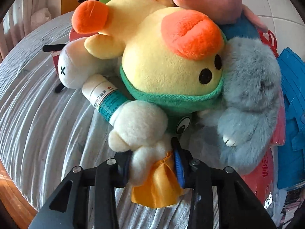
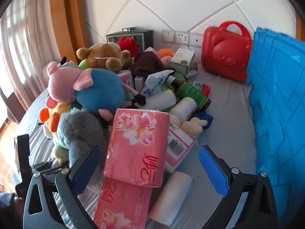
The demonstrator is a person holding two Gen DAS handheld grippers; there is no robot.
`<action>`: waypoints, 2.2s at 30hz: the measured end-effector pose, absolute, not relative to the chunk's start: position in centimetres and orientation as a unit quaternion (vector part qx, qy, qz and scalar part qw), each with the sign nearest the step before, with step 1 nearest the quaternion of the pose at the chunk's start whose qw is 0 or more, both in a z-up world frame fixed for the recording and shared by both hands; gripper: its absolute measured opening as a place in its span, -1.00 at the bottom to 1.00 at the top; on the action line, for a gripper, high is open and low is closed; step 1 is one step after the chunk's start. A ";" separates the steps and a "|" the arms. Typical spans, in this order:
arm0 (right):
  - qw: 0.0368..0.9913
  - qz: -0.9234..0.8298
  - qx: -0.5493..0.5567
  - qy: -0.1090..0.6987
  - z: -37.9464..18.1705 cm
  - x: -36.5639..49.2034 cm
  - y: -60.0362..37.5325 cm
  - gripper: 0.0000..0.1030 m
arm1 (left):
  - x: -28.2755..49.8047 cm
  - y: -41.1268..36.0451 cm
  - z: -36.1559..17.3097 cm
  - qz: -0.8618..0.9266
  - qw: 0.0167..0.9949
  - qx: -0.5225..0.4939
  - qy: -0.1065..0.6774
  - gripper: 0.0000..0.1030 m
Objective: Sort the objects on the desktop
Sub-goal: 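Grasp the white sheep plush with the left tool while the right tool grasps a pink tissue pack, then carry both items over the blue crate and release them inside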
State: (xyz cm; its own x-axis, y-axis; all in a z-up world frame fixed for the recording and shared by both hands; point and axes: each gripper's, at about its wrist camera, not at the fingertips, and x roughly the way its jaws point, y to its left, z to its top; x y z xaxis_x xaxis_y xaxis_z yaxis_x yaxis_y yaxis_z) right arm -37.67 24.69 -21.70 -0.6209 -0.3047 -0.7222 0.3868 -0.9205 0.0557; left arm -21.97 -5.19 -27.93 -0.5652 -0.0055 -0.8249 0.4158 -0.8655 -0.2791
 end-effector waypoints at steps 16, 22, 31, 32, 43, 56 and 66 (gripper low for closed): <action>0.109 -0.866 0.477 0.105 -27.6 -42.6 18.6 0.66 | -20.8 -2.8 -27.9 -0.863 0.081 0.471 0.163 -0.38; 0.111 -0.887 0.442 0.079 -24.4 -40.1 19.9 0.55 | -18.1 -2.4 -26.3 -0.883 0.051 0.449 0.122 -0.41; 0.101 -0.916 0.389 0.013 -18.1 -35.9 22.0 0.55 | -15.5 -0.6 -18.0 -0.930 -0.004 0.366 0.014 -0.41; 0.098 -0.919 0.381 0.009 -17.1 -35.3 22.3 0.55 | -16.7 -2.5 -16.0 -0.934 -0.017 0.356 0.006 -0.41; 0.001 -0.974 0.222 -0.044 -2.1 -24.9 31.3 0.56 | -21.2 12.0 1.5 -0.948 -0.236 0.196 -0.087 -0.40; -0.146 -0.967 0.192 -0.084 4.5 -25.4 54.6 0.57 | -27.8 37.2 10.2 -0.927 -0.327 0.137 -0.122 -0.27; -0.153 -0.963 0.194 -0.105 3.1 -29.0 61.7 0.99 | -29.7 45.6 8.8 -0.932 -0.266 0.178 -0.172 0.58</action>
State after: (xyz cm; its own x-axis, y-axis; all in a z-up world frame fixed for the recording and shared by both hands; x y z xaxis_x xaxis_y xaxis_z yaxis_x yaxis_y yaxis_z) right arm -28.99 61.68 3.15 -0.8780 0.2544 -0.4056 -0.3354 -0.9313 0.1420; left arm -29.69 45.57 8.76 -0.7952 0.4343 -0.4231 -0.5567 -0.7995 0.2256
